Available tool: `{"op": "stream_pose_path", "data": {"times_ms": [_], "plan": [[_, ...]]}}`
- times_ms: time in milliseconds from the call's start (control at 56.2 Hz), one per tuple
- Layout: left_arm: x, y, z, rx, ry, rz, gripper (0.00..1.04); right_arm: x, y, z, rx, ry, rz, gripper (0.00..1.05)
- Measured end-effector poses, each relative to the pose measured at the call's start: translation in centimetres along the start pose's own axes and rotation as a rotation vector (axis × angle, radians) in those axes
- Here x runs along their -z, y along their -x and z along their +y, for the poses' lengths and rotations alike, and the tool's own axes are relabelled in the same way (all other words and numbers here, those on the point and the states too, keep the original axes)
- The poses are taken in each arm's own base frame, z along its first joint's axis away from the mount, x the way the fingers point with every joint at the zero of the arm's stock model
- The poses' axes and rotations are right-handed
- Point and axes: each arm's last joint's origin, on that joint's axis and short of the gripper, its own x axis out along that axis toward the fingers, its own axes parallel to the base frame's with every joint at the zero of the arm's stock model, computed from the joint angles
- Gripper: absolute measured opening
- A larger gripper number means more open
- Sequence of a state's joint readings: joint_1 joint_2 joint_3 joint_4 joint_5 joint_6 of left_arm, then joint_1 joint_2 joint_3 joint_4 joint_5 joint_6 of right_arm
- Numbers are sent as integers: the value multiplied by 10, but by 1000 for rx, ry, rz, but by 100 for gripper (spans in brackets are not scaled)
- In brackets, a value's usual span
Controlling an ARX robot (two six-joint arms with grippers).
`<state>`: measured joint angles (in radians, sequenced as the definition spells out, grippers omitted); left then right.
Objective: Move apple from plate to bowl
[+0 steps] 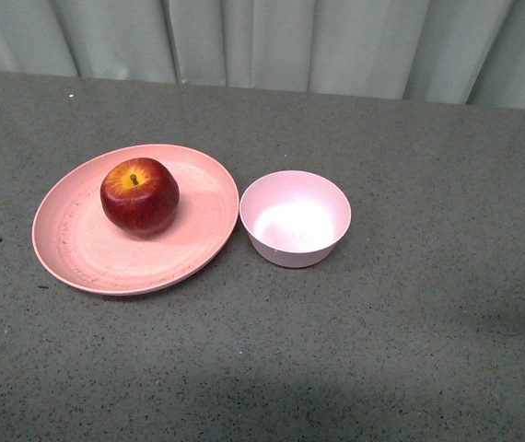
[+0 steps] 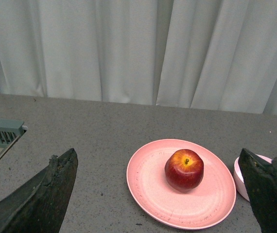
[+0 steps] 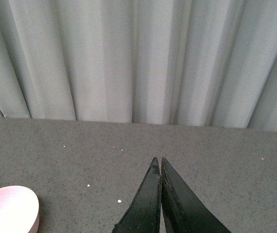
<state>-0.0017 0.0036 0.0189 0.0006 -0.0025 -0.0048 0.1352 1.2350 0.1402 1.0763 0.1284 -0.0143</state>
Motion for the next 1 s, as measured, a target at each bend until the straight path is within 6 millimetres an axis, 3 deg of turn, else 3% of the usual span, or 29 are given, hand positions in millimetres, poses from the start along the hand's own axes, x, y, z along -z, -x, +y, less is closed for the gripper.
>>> {"op": "stream_pose_path", "data": {"times_ms": [516,996], "plan": [[0,0,0,0,0,0,98,0,48,-22,7,-6,-3,1],[0,0,0,0,0,0,98,-5,67,-22,6,-6,-21,1]]}}
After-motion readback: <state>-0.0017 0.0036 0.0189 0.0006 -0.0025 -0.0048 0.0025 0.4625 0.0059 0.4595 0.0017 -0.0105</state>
